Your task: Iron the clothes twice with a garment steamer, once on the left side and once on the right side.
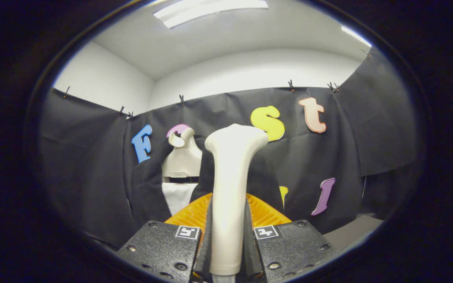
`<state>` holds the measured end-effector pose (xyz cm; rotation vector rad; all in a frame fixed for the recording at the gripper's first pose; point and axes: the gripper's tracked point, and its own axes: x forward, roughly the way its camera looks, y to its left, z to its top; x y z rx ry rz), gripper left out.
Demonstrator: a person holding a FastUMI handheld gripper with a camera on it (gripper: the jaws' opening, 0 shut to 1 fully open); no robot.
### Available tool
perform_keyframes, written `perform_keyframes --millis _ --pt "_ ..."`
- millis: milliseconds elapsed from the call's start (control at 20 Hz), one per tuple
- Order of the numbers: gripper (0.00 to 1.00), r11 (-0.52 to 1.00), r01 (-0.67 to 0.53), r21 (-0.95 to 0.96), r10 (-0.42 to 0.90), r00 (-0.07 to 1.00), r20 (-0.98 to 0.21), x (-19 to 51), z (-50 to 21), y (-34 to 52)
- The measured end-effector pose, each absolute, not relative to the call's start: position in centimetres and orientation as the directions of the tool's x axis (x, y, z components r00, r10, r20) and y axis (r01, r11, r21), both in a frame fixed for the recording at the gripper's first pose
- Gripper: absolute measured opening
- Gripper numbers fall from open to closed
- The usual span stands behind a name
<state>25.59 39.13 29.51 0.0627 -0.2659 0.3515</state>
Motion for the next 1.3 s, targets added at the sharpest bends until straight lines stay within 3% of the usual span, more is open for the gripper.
perform_keyframes --millis 1300 --pt "0.37 0.933 -0.36 -0.007 0.36 0.933 0.023 24.6 13.4 38.2"
